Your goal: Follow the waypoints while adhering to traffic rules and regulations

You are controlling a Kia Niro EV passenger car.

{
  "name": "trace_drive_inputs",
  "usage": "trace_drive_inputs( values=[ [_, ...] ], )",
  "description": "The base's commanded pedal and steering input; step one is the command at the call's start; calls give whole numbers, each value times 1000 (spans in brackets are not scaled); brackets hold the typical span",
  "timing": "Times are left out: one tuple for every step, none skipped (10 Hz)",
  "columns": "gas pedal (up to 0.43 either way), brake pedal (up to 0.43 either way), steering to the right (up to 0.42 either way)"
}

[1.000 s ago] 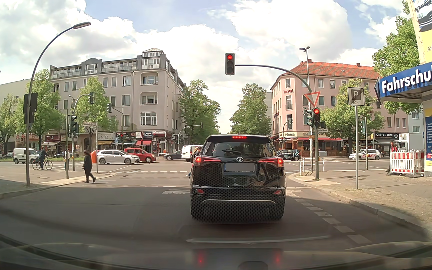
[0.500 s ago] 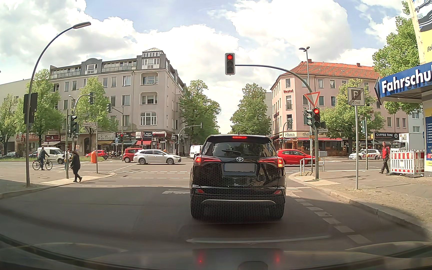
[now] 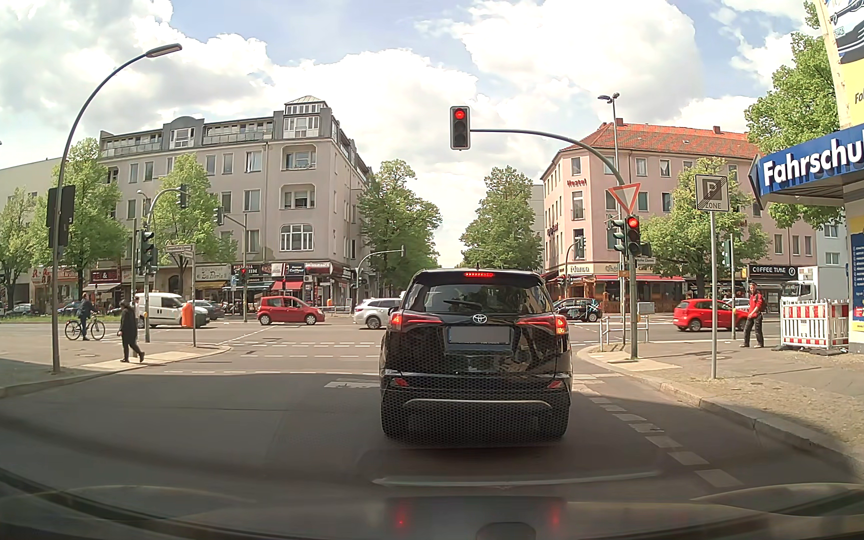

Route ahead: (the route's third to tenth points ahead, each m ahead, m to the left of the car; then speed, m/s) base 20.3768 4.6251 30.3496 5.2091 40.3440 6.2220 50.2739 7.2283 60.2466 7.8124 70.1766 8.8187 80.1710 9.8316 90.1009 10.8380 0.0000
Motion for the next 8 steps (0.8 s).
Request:
trace_drive_inputs(
  values=[
    [0,360,-11],
    [0,360,-11],
    [0,360,-11],
    [0,360,-11],
    [0,360,-11],
    [0,360,-11],
    [0,360,-10],
    [0,360,-11]
  ],
)
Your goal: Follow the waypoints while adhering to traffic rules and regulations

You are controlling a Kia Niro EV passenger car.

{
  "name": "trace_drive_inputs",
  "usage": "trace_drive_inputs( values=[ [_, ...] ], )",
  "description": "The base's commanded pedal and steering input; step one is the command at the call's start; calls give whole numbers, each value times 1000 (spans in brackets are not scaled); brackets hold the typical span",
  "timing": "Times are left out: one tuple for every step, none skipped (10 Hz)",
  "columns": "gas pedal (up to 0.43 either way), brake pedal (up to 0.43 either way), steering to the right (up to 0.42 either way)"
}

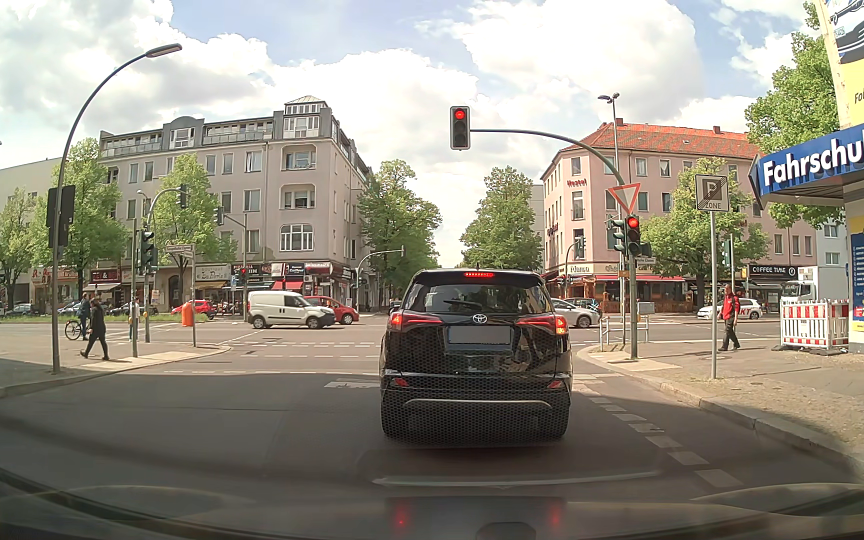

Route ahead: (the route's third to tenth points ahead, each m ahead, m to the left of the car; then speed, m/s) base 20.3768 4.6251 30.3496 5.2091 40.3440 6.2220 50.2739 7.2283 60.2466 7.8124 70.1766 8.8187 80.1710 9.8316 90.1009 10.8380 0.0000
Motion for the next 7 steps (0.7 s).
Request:
trace_drive_inputs(
  values=[
    [0,366,-11],
    [0,360,-11],
    [0,360,-11],
    [0,360,-11],
    [0,360,-11],
    [0,360,-11],
    [0,360,-11]
  ],
)
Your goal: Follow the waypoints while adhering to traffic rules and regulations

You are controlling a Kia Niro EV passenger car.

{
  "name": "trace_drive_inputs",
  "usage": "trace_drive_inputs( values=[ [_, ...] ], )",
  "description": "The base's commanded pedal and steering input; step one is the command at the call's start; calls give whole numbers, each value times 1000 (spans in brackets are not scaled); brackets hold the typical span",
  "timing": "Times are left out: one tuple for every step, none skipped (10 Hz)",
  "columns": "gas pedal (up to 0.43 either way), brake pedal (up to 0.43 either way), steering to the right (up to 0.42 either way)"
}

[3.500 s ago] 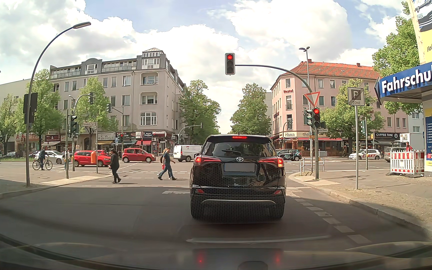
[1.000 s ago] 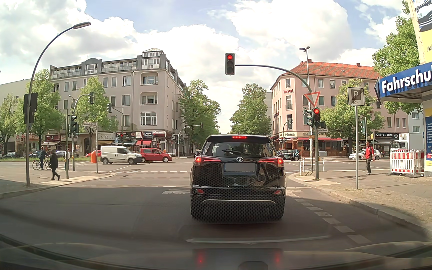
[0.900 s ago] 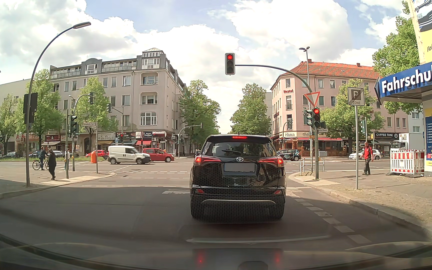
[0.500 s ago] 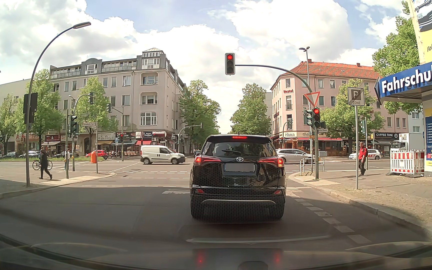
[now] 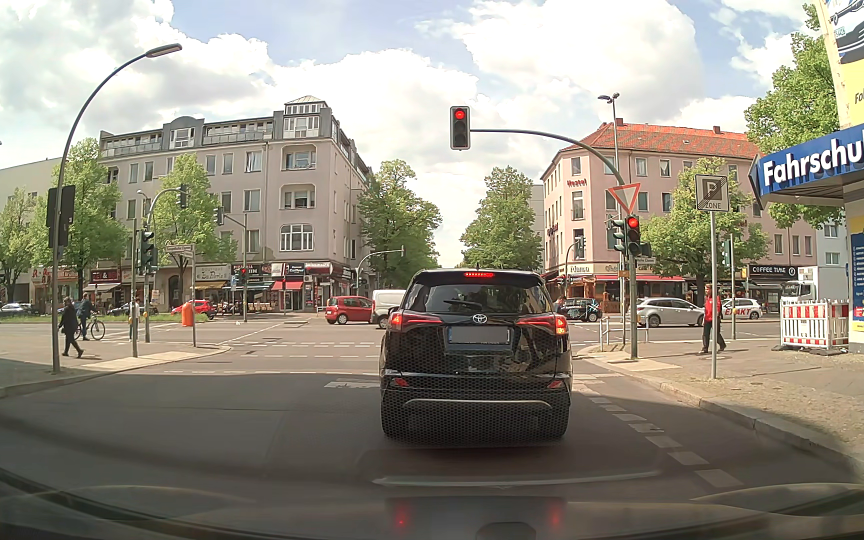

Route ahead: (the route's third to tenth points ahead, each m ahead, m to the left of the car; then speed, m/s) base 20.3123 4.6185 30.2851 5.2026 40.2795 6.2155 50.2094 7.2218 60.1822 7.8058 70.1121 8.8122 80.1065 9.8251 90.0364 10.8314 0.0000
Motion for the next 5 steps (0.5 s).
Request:
trace_drive_inputs(
  values=[
    [0,360,-11],
    [0,360,-11],
    [0,360,-10],
    [0,360,-11],
    [0,360,-10]
  ],
)
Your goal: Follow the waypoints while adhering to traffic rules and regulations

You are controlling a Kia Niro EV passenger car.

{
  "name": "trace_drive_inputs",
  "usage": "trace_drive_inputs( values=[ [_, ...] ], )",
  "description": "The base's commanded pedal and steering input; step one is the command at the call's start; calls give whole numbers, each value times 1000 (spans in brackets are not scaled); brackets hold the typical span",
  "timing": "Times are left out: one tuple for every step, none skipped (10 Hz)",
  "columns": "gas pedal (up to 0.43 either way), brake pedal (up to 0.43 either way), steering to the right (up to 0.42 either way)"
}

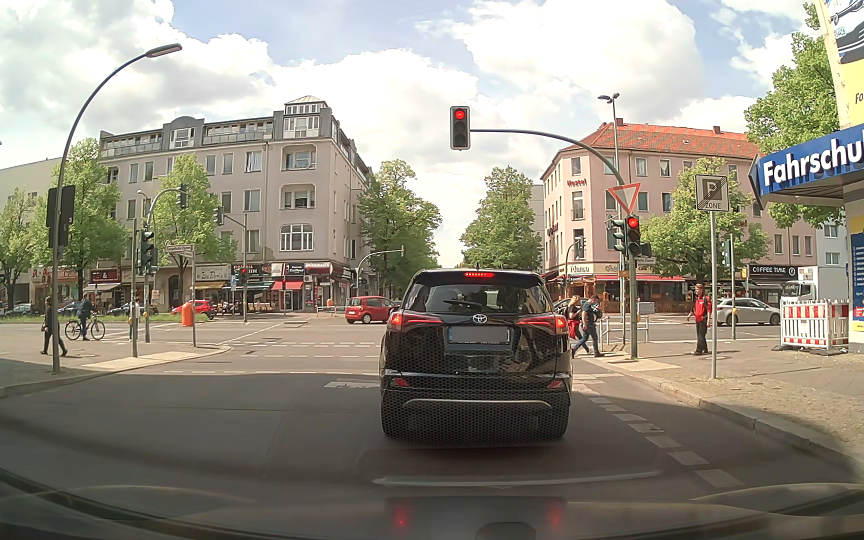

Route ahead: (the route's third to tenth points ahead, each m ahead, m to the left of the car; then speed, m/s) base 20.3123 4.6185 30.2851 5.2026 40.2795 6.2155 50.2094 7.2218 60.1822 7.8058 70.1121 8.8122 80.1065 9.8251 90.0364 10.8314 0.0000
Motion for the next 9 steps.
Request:
trace_drive_inputs(
  values=[
    [0,360,-11],
    [0,360,-11],
    [0,360,-11],
    [0,360,-11],
    [0,360,-11],
    [0,366,-10],
    [0,360,-11],
    [0,360,-11],
    [0,360,-11]
  ],
)
